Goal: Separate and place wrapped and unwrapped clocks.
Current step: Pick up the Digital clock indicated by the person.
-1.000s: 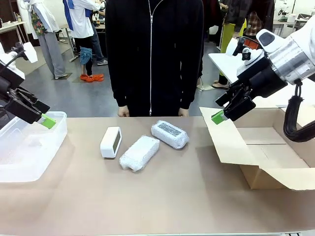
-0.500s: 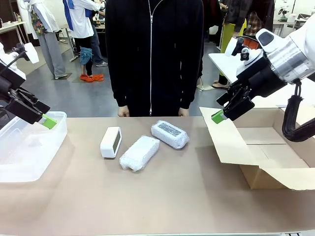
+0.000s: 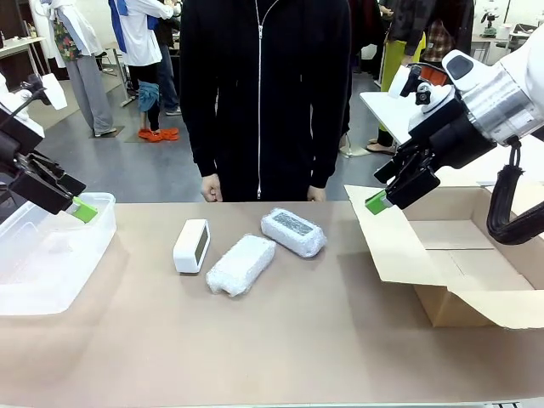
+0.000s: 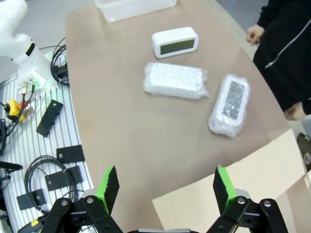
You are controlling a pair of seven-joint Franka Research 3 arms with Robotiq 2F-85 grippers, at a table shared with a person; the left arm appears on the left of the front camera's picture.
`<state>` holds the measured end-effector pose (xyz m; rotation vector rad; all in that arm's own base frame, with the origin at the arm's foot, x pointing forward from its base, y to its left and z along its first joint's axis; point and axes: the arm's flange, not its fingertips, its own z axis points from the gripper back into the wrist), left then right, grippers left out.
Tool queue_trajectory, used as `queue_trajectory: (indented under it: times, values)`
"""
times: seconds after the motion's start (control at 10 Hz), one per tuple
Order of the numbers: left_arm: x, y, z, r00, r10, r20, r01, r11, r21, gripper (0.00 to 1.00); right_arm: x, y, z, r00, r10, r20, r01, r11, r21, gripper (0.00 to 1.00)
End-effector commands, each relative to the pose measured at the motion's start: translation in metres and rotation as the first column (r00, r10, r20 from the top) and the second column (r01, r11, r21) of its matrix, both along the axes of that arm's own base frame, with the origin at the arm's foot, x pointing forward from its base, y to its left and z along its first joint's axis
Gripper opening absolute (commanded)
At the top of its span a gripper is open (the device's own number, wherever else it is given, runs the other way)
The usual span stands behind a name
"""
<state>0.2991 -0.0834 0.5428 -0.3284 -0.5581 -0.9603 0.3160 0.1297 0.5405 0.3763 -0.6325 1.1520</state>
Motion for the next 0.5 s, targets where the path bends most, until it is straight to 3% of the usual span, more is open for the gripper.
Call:
queue_trajectory:
  times: [0.0,0.4]
  values:
    - [-0.0001,0.0010,0.0002,1.000,-0.013,0.000,0.013,1.000,-0.010,1.00,0.0003,-0.0004,0.0000,1.000,0.026,-0.002,-0.026,1.000,0.015,1.00]
    - [-0.0001,0.0010,0.0002,1.000,-0.013,0.000,0.013,1.000,-0.010,1.00,0.0003,-0.0004,0.0000,1.000,0.026,-0.002,-0.026,1.000,0.015,1.00]
